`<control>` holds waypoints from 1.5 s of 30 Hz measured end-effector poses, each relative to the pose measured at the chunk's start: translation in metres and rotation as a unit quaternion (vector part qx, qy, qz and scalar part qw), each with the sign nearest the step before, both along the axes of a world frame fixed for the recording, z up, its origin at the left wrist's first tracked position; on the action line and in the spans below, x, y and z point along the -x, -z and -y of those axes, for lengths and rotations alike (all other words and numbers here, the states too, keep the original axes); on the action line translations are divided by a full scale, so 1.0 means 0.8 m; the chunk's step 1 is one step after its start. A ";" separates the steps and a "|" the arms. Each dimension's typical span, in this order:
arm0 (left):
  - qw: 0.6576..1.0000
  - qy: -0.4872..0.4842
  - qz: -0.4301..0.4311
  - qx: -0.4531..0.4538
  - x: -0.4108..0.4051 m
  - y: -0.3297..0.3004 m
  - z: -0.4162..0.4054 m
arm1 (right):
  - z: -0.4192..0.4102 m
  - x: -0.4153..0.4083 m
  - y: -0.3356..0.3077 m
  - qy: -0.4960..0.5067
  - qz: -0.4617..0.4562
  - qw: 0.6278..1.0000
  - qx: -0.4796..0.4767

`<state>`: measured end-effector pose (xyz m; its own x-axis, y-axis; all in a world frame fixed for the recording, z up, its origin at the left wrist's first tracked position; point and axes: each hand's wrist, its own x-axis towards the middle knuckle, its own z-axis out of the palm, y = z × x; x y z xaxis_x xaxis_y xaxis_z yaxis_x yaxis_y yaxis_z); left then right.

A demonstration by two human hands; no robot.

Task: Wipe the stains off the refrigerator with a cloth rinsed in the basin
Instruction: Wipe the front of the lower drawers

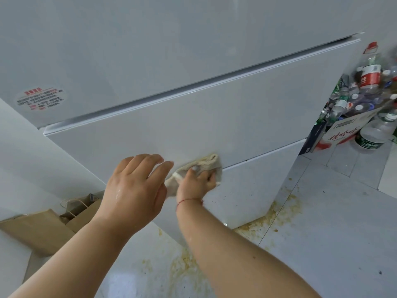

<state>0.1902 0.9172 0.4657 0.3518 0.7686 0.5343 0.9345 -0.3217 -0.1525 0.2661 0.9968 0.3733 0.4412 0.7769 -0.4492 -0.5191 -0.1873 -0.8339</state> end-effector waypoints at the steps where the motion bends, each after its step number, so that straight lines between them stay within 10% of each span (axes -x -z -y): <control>1: 1.000 0.002 -0.001 0.002 0.002 0.001 0.000 | 0.007 0.011 -0.004 -0.011 -0.030 0.999 0.013; 26: 0.997 0.072 0.003 0.000 -0.115 0.015 -0.104 | -0.186 -0.335 -0.002 0.030 0.100 0.985 0.139; 35: 0.999 0.033 0.009 -0.019 -0.102 0.012 -0.095 | -0.153 -0.274 -0.074 0.116 0.226 0.965 -0.060; 45: 0.999 -0.012 0.026 -0.025 -0.028 0.006 -0.035 | -0.078 -0.130 -0.101 0.084 0.468 0.844 -0.249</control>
